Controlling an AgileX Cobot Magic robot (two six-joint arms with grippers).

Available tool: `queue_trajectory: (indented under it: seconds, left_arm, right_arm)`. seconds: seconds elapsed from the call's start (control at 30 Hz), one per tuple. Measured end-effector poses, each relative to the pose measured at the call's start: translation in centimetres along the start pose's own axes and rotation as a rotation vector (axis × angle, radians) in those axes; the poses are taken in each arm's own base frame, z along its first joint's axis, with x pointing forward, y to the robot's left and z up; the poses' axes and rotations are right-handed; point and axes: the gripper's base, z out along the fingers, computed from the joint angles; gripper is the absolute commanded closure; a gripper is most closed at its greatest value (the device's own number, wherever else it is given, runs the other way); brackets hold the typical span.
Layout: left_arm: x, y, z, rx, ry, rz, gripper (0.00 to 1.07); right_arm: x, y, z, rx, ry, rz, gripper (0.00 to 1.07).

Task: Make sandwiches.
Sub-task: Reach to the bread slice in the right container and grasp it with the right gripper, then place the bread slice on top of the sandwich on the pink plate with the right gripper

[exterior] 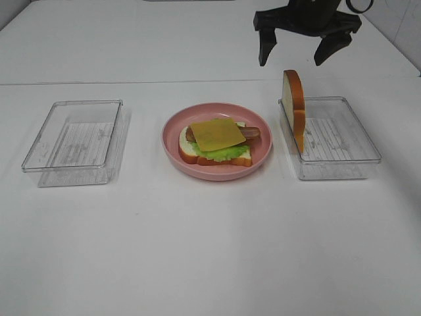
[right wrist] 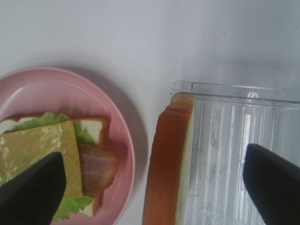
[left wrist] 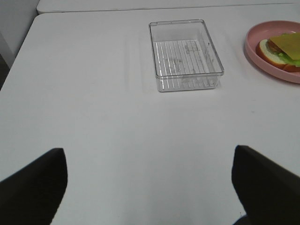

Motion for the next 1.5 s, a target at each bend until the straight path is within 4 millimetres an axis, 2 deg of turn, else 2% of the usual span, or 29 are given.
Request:
queue_trajectory:
  seconds: [0.07, 0.1, 0.13, 0.17, 0.2, 0.37, 0.47, 0.5, 0.53, 0.57, 0.6, 0.63, 0.7, 0.73, 0.8, 1.1, 1.27, 1.33, 1.37, 1.4, 1.43, 1.47, 1.5]
  left_arm:
    - [0.0, 0.0, 0.0, 0.0, 0.0, 0.0, 0.17]
    - [0.0, 0.0, 0.0, 0.0, 0.0, 0.0, 0.17]
    - [0.0, 0.0, 0.0, 0.0, 0.0, 0.0, 0.17]
    - [0.0, 0.0, 0.0, 0.0, 0.0, 0.0, 0.17]
    - [0.0, 0.0, 0.0, 0.0, 0.0, 0.0, 0.17]
    - [0.0, 0.0, 0.0, 0.0, 0.0, 0.0, 0.17]
    - [0.0, 0.0, 0.0, 0.0, 0.0, 0.0, 0.17]
    - [0.0, 0.0, 0.0, 0.0, 0.0, 0.0, 0.17]
    - [0.0, 0.0, 0.0, 0.0, 0.0, 0.0, 0.17]
    - [0.0, 0.0, 0.0, 0.0, 0.0, 0.0, 0.17]
    - [0.0, 0.0, 0.0, 0.0, 0.0, 0.0, 0.17]
    - [0.0, 0.0, 0.0, 0.0, 0.0, 0.0, 0.17]
    - [0.0, 0.0, 0.0, 0.0, 0.0, 0.0, 0.17]
    - [0.0, 0.0, 0.0, 0.0, 0.0, 0.0, 0.17]
    - [0.0, 0.0, 0.0, 0.0, 0.0, 0.0, 0.17]
    - [0.0, 0.0, 0.0, 0.0, 0.0, 0.0, 0.17]
    - [0.0, 0.0, 0.0, 0.0, 0.0, 0.0, 0.17]
    - [0.0, 0.0, 0.0, 0.0, 0.0, 0.0, 0.17]
    - [0.0, 0.0, 0.0, 0.0, 0.0, 0.0, 0.17]
    - [0.0, 0.0, 0.0, 0.0, 0.0, 0.0, 0.17]
    - [0.0, 0.0, 0.0, 0.0, 0.0, 0.0, 0.17]
    - [0.0, 0.0, 0.0, 0.0, 0.0, 0.0, 0.17]
    - [0.0, 0.0, 0.0, 0.0, 0.0, 0.0, 0.17]
  right_arm:
    - [0.0, 0.0, 0.4, 0.002, 0.008, 0.0, 0.11]
    - [0.1, -0.1, 1.3, 0.007, 0.026, 0.0, 0.11]
    - [0.1, -0.1, 1.3, 0.007, 0.026, 0.0, 0.11]
    - [0.3, -0.2, 2.4, 0.019, 0.049, -0.002, 0.11]
    - [0.3, -0.2, 2.4, 0.019, 0.049, -0.002, 0.11]
    - [0.6, -0.5, 5.0, 0.044, 0.097, -0.008, 0.13]
    - [0.7, -0.6, 5.7, 0.046, 0.111, -0.007, 0.14]
    - [0.7, -0.6, 5.8, 0.047, 0.114, -0.007, 0.21]
    - [0.8, -0.6, 6.0, 0.047, 0.117, -0.007, 0.34]
    - [0.8, -0.6, 6.0, 0.047, 0.117, -0.007, 0.34]
    - [0.8, -0.7, 6.0, 0.056, 0.116, -0.01, 0.43]
    - [0.8, -0.7, 6.0, 0.056, 0.116, -0.01, 0.43]
    - [0.7, -0.8, 6.0, 0.073, 0.113, 0.0, 0.82]
    - [0.7, -0.8, 6.0, 0.073, 0.113, 0.0, 0.82]
    - [0.7, -1.1, 6.0, 0.101, 0.109, -0.005, 1.07]
    - [0.7, -1.2, 5.8, 0.11, 0.108, -0.007, 1.07]
    - [0.5, -1.1, 4.3, 0.103, 0.082, -0.005, 1.07]
    - [0.2, -0.9, 1.6, 0.091, 0.032, -0.003, 1.07]
    - [0.2, -0.9, 1.6, 0.091, 0.032, -0.003, 1.07]
    - [0.0, -0.8, -0.3, 0.084, -0.009, -0.003, 1.07]
    - [0.0, -0.8, -0.3, 0.084, -0.009, -0.003, 1.07]
    - [0.0, -0.6, -2.3, 0.072, -0.049, -0.001, 1.07]
    - [0.0, -0.6, -3.4, 0.066, -0.071, 0.0, 1.07]
